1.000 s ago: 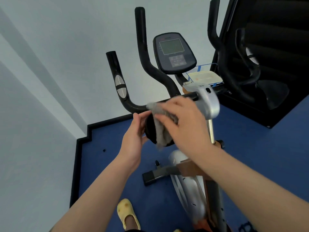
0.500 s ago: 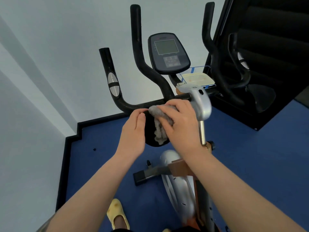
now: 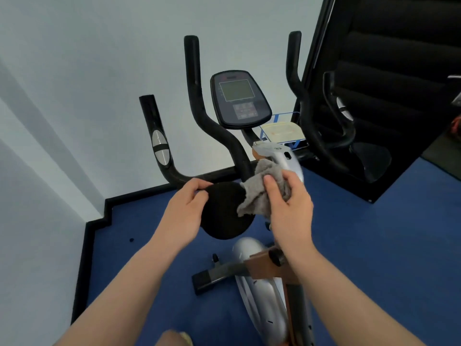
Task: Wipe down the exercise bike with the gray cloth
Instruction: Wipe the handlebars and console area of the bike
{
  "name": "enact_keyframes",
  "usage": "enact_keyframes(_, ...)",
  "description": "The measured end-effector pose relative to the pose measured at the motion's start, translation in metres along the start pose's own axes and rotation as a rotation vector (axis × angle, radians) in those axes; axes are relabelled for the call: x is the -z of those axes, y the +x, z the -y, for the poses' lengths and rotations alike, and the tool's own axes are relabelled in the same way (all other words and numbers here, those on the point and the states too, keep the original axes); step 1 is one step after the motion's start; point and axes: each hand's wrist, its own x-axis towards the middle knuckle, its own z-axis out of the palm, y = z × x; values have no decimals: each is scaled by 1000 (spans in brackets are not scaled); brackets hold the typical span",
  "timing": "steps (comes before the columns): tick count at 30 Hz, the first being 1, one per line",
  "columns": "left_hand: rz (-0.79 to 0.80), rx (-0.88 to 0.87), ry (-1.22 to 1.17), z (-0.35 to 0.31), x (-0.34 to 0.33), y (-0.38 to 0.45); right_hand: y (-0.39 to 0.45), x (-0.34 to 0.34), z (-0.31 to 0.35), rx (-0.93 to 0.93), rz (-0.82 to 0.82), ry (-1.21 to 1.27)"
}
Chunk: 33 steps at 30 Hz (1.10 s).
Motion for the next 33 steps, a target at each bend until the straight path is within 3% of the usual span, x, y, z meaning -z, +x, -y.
enact_keyframes(4,-14,-61,97,3,4,-1,16,-6,-12,-115,-47,3)
enact_keyframes(8,1,-83,94,7,7,11,31,-24,-12,-85,-38,-87)
enact_keyframes(15,215,-147,312,4,12,35,5,-22,-18,2,-18,-81)
enact_keyframes(23,197,-176,331,6,16,34,33,-38,-10,99,-50,-121)
enact_keyframes(28,243,-278,311,4,18,37,48,-35,-7,141,22,-149)
enact_keyframes(30,184,-338,293,1,19,38,70,-47,3,129,59,-169)
enact_keyframes(33,-108,-401,183,-13,35,52,75,-54,-1,158,80,-209)
